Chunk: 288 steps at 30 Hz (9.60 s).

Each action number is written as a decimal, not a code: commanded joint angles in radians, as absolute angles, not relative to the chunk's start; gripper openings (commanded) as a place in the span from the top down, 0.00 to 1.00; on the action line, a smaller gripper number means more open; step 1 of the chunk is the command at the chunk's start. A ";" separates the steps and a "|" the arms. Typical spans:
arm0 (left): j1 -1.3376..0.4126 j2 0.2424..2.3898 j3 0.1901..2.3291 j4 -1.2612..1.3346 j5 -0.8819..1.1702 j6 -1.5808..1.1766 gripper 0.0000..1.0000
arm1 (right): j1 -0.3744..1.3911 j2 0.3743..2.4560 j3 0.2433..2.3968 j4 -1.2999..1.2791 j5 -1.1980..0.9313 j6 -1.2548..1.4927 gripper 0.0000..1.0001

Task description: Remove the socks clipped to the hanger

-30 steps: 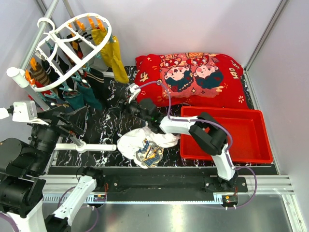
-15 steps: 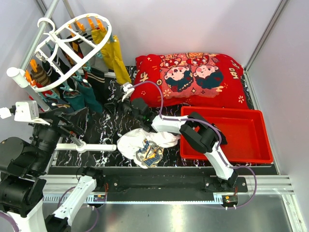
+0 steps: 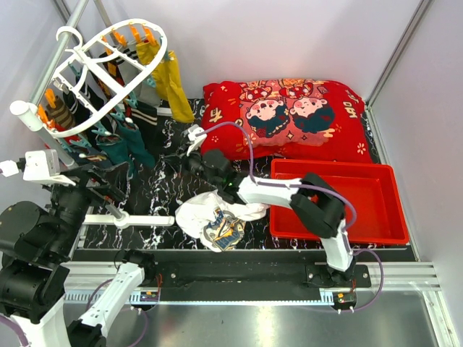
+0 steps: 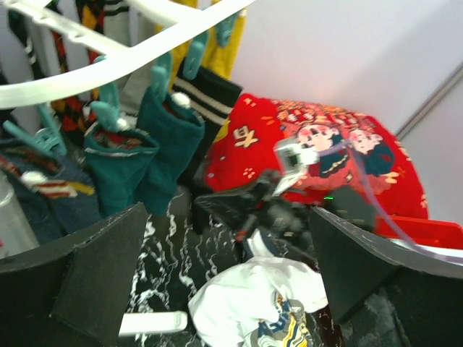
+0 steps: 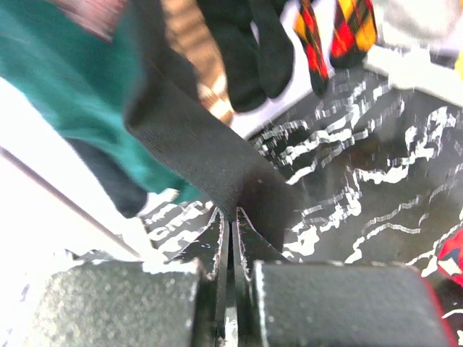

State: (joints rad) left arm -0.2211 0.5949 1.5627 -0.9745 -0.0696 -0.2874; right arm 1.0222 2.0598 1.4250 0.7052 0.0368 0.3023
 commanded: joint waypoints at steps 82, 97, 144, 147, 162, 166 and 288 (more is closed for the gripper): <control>-0.565 1.396 2.184 -1.439 -1.095 -0.466 0.32 | 1.486 1.721 1.216 0.946 0.523 -0.414 1.00; -0.423 1.351 2.054 -1.269 -0.996 -0.373 0.37 | 1.499 1.729 1.226 0.948 0.512 -0.416 1.00; -0.405 1.213 1.810 -0.904 -0.534 -0.209 0.42 | 1.246 1.074 0.994 -0.198 0.891 0.389 1.00; -0.405 1.201 1.802 -0.871 -0.473 -0.199 0.38 | 1.146 0.977 0.956 -0.345 0.851 0.454 1.00; -0.405 1.097 1.752 -0.805 -0.190 -0.196 0.01 | 0.782 1.104 0.762 -0.488 0.670 0.677 0.45; -0.405 1.065 1.730 -0.805 -0.161 -0.212 0.01 | 0.782 1.141 0.847 -0.442 0.619 0.609 0.42; -0.406 0.976 1.855 -1.006 -0.394 -0.339 0.11 | 1.319 1.727 1.404 0.684 0.333 -0.354 1.00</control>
State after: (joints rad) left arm -0.4046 0.9592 1.8320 -1.0267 -0.3428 -0.3229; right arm 1.2957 1.7092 1.3834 0.6331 0.3008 -0.2150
